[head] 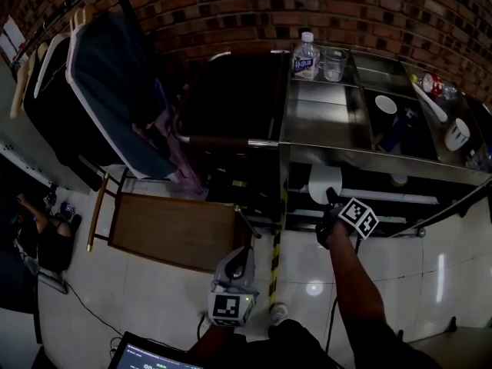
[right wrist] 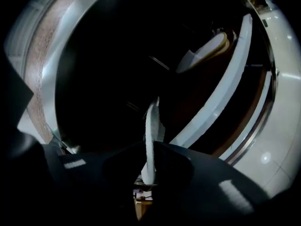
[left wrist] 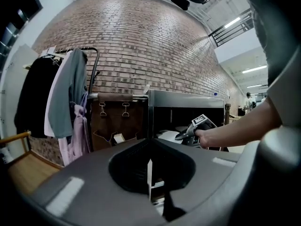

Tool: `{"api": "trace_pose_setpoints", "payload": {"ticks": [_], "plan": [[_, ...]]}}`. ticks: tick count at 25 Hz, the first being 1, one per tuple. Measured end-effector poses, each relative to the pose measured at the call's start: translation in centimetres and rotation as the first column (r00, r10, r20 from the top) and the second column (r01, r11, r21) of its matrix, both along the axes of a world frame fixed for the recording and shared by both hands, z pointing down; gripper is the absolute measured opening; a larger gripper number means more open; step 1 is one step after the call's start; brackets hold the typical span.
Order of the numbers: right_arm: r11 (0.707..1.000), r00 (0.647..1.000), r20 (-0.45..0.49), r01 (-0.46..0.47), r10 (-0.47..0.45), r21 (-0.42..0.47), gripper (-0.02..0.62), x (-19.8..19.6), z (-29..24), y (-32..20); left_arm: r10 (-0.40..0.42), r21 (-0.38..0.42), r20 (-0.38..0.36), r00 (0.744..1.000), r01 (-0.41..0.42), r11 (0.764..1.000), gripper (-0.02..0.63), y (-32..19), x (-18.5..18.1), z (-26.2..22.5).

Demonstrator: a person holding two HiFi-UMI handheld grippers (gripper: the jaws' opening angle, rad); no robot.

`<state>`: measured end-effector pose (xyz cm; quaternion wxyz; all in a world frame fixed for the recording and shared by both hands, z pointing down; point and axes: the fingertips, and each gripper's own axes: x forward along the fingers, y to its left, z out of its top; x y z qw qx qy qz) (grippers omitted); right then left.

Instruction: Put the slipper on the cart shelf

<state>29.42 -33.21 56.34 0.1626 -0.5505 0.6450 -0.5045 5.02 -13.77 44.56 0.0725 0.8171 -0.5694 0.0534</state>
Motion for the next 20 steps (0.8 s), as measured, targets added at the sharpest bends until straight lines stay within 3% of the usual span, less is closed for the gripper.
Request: {"api": "trace_pose_setpoints", "payload": {"ticks": [4, 12, 18, 20], "plan": [[0.999, 0.993, 0.114, -0.035, 0.039, -0.039, 0.038, 0.1, 1.5, -1.7, 0.009, 0.022, -0.002, 1.000, -0.009, 1.000, 0.015, -0.4, 0.4, -1.6], [0.987, 0.945, 0.294, -0.109, 0.140, -0.121, 0.050, -0.3, 3.9, -3.6, 0.004, 0.009, 0.008, 1.000, -0.004, 1.000, 0.015, 0.6, 0.0, -1.2], [0.981, 0.950, 0.266, -0.132, 0.167, -0.145, 0.067, -0.4, 4.3, -4.1, 0.005, 0.020, 0.018, 1.000, -0.006, 1.000, 0.015, 1.2, -0.3, -1.6], [0.980, 0.953, 0.252, -0.137, 0.170, -0.144, 0.110, -0.3, 3.9, -4.1, 0.000, 0.021, 0.014, 1.000, 0.000, 1.000, 0.015, 1.3, -0.5, -1.8]]}}
